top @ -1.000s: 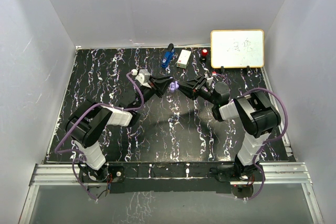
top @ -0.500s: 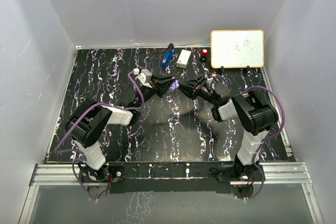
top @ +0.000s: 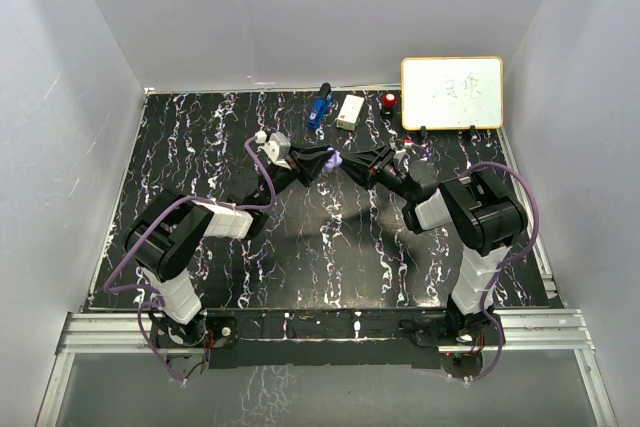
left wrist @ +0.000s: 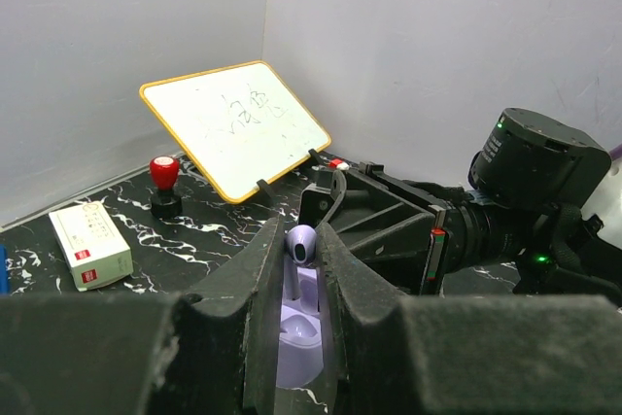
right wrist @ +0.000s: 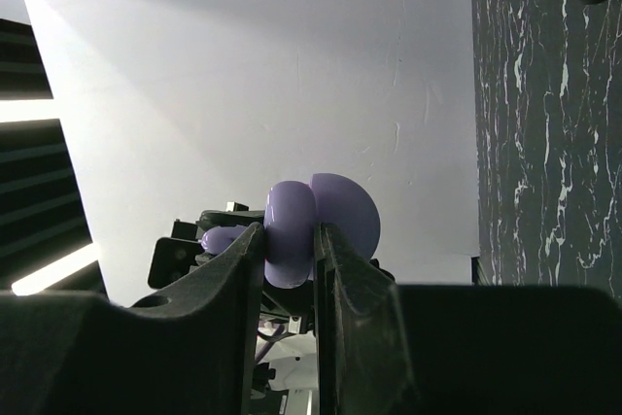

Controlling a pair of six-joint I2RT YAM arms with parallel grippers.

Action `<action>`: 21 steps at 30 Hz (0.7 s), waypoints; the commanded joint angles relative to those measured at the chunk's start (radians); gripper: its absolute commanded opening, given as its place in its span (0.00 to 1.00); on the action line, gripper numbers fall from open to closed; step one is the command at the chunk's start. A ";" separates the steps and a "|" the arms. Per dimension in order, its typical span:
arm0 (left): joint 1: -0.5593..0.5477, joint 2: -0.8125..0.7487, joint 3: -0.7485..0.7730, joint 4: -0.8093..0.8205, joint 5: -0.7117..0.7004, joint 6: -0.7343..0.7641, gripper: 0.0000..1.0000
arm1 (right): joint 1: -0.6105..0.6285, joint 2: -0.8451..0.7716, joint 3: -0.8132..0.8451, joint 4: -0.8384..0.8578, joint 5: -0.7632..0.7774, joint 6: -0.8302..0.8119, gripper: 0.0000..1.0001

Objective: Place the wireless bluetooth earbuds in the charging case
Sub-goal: Place the earbud in the charging case.

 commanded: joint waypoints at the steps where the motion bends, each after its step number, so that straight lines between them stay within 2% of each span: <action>1: 0.006 -0.004 0.012 0.203 0.024 0.029 0.00 | 0.005 0.011 -0.008 0.104 0.025 0.028 0.00; 21: 0.007 0.001 0.028 0.203 0.048 0.026 0.00 | 0.012 -0.007 -0.085 0.172 0.145 0.071 0.00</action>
